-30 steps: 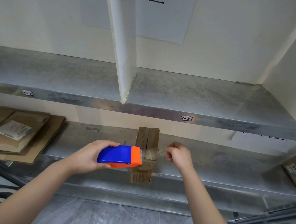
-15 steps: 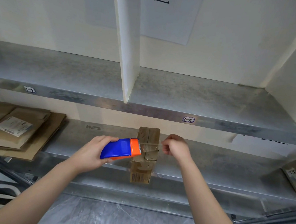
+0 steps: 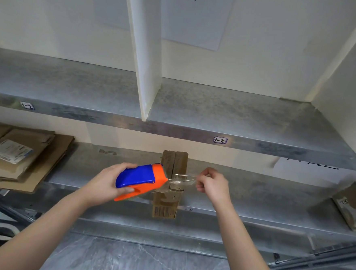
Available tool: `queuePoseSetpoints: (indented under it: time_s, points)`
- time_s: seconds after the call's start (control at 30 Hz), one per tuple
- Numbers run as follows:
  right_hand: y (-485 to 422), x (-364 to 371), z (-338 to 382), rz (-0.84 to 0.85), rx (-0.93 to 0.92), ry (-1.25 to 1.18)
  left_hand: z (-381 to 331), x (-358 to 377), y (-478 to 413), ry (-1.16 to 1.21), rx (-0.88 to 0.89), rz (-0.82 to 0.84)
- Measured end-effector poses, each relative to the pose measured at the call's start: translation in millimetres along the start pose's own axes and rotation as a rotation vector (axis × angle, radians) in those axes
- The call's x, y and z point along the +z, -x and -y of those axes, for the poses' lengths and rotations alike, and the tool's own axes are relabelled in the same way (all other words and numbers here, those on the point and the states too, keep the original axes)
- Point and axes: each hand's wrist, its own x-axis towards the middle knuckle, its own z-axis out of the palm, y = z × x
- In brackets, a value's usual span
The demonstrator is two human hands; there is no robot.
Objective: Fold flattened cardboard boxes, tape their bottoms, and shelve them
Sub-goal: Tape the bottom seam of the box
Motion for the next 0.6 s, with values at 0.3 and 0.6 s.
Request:
queuePoseSetpoints:
  time_s: [0.3,0.6]
  points:
    - [1.3,-0.7,9.2,0.009,-0.077,-0.027,0.9,-12.5,-3.4,0.352,-0.236,0.1]
    - [8.6,2.7,4.5,0.052,-0.308,0.111,4.1,-3.0,7.9,0.258,-0.121,0.1]
